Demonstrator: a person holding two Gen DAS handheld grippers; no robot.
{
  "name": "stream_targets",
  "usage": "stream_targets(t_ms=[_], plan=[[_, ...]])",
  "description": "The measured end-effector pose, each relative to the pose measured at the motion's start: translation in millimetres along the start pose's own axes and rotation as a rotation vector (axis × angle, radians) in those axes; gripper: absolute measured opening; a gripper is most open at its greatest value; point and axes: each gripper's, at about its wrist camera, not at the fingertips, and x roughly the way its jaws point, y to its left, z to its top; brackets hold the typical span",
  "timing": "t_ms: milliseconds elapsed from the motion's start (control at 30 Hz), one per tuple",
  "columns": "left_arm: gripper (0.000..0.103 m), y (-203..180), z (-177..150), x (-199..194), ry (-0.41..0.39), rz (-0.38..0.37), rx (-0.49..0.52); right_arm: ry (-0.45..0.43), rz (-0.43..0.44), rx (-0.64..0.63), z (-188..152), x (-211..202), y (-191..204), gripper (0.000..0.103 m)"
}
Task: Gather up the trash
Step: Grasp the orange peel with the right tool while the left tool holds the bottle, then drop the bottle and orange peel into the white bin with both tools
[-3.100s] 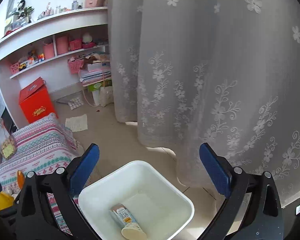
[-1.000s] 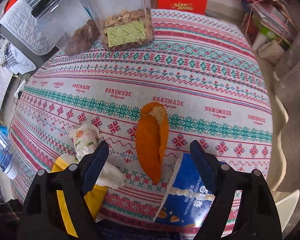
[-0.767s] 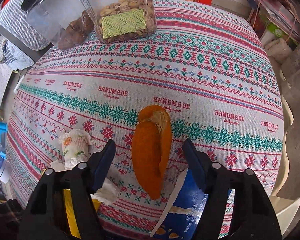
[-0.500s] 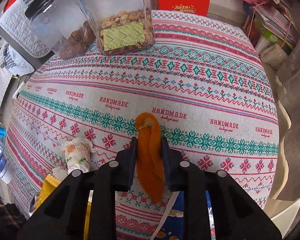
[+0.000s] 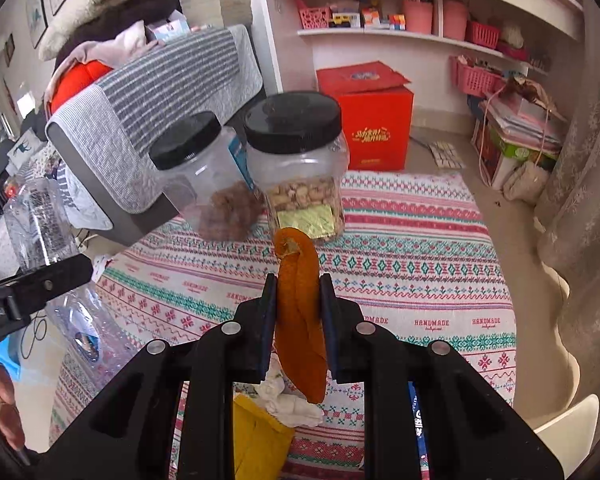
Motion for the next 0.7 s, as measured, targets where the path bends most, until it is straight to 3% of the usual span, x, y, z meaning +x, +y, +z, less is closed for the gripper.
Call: stream_targets(t_ms=[300,700], plan=[[0.062,-17,-5,-26,-0.138,0.063,0.029,-0.202,-0.094,0.038,-12,-54,-3,0.02],[0.062,-76,-36,-69,-0.387,0.112,0.167,-0.335,-0.186,0.122,-42,-108,-27,0.02]])
